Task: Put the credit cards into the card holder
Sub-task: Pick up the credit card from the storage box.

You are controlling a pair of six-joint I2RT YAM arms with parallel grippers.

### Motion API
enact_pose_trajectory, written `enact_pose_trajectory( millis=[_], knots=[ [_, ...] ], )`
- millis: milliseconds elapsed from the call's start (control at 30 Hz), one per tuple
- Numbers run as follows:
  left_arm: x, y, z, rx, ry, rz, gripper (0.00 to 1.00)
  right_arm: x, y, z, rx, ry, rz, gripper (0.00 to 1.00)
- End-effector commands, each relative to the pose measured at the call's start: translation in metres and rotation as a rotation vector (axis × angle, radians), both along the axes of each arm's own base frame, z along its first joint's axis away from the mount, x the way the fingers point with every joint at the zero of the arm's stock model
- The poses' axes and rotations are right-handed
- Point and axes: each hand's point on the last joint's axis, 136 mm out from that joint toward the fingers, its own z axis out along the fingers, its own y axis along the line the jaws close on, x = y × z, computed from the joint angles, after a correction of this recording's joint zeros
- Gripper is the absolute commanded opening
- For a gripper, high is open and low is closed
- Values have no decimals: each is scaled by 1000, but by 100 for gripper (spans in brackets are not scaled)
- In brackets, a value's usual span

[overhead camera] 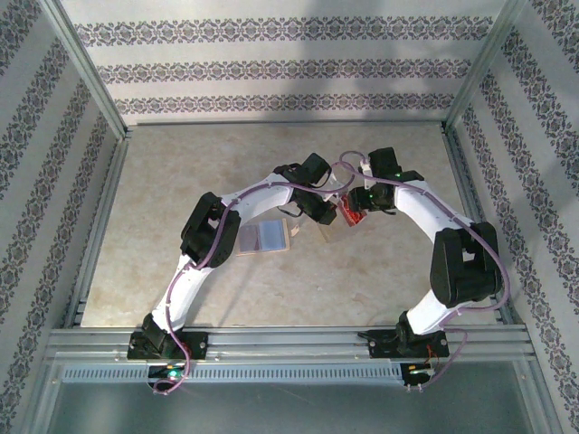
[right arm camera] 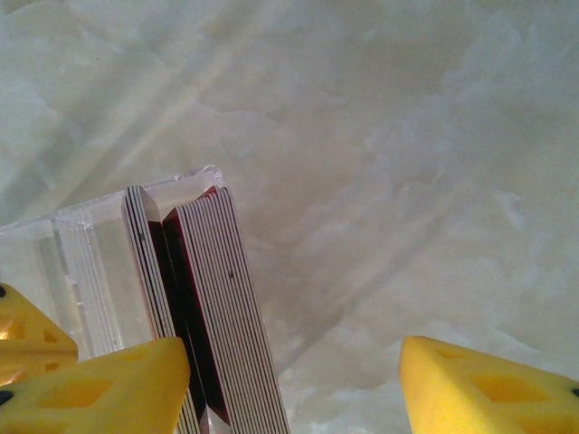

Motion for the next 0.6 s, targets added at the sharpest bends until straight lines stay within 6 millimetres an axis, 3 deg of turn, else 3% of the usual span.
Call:
enact_pose_trajectory(
  millis=[0, 200, 333, 567],
  knots=[
    [-15, 23, -38, 117, 85, 15, 0, -9, 3, -16, -32, 66, 31, 65],
    [-17, 23, -35, 115, 84, 13, 0, -11, -7, 11, -20, -14, -6, 65],
    [-17, 25, -37, 121, 82, 13, 0, -9, -1, 24, 47, -68, 0, 67],
    [-18, 25, -38, 125, 81, 11, 0, -11, 3, -10, 32, 57, 10, 66]
  ],
)
